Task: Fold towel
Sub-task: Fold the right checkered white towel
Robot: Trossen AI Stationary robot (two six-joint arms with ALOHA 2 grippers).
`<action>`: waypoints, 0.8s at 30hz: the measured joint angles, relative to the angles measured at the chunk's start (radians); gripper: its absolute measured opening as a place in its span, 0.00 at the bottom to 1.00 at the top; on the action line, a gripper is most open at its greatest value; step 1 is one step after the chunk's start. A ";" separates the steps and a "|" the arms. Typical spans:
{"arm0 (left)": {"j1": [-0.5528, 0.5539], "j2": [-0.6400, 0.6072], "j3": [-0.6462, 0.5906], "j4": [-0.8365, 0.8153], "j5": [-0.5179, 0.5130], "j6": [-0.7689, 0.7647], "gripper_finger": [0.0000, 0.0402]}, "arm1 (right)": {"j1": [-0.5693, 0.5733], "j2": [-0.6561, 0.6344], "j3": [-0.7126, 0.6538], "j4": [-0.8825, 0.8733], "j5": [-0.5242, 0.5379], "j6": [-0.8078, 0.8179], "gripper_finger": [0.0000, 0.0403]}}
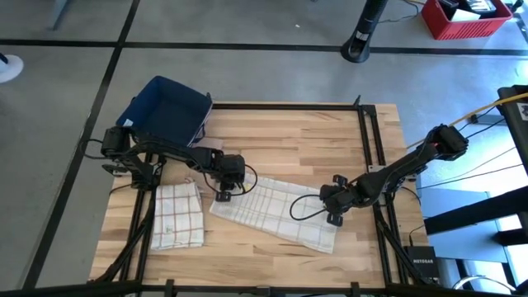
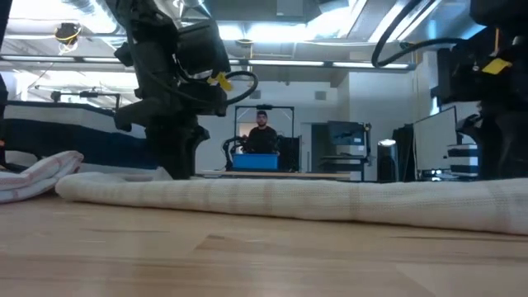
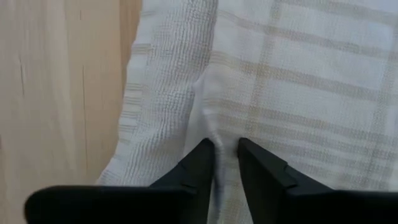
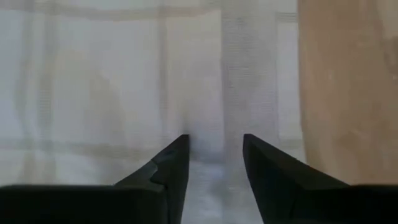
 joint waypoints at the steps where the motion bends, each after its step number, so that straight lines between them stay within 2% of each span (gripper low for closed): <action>1: 0.000 0.000 0.000 0.000 0.000 0.000 0.16 | 0.000 0.000 -0.004 0.009 -0.016 0.000 0.36; 4: 0.000 0.000 0.000 0.001 0.000 0.000 0.13 | 0.000 0.000 -0.004 0.011 -0.083 0.010 0.30; 6: -0.002 -0.005 0.000 -0.001 0.000 -0.007 0.10 | 0.000 0.000 0.007 0.009 -0.109 0.013 0.22; 9: -0.010 -0.032 0.002 -0.004 0.000 -0.025 0.02 | 0.000 0.000 0.035 -0.002 -0.106 -0.016 0.06; 11: -0.016 -0.054 0.014 -0.029 0.000 -0.032 0.01 | 0.000 -0.007 0.059 -0.014 -0.077 -0.034 0.03; 17: -0.029 -0.167 0.085 -0.173 -0.019 -0.051 0.01 | 0.000 -0.091 0.152 -0.137 0.097 -0.042 0.01; 24: -0.017 -0.322 0.165 -0.226 -0.163 -0.001 0.01 | 0.000 -0.198 0.306 -0.320 0.443 -0.067 0.01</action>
